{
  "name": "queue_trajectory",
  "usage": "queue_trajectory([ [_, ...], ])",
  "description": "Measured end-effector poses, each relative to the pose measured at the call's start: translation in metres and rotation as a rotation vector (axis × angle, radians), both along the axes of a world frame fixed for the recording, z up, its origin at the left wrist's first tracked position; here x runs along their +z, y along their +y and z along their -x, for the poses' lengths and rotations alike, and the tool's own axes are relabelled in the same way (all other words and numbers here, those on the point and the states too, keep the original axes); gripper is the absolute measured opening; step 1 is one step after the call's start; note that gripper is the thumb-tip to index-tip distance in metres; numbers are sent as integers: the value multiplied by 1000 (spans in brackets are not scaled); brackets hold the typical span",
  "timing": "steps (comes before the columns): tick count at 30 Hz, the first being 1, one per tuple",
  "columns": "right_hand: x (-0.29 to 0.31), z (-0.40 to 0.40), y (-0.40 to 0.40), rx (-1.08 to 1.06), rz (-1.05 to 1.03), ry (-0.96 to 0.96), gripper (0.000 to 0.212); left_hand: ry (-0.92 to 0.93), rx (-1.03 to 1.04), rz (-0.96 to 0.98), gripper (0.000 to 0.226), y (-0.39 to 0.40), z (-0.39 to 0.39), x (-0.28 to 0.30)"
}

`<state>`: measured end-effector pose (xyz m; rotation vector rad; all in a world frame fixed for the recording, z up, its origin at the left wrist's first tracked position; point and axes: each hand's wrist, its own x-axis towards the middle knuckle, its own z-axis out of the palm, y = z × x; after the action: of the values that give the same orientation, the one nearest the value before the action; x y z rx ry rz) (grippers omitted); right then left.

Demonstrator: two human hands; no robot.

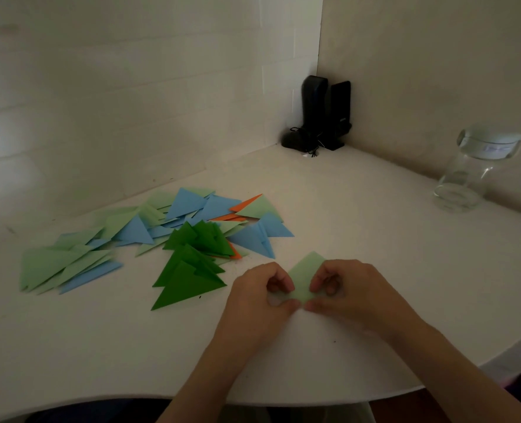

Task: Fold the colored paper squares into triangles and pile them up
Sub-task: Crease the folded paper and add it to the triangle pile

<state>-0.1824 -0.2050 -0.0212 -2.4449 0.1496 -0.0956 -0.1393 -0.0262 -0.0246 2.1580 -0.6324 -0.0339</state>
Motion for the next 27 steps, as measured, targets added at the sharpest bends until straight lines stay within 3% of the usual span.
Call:
queue_trajectory([
  [11,10,11,-11,146,-159,51,19,76,-33,39,21,8,-1,3],
  [17,0,11,8,-46,-74,-40,14,128,-164,-5,33,17,-10,0],
  [23,1,7,13,27,86,-12,16,-74,-224,-40,39,20,1,-5],
  [27,14,4,0,101,15,56,19,-411,-173,-138,30,22,1,-15],
])
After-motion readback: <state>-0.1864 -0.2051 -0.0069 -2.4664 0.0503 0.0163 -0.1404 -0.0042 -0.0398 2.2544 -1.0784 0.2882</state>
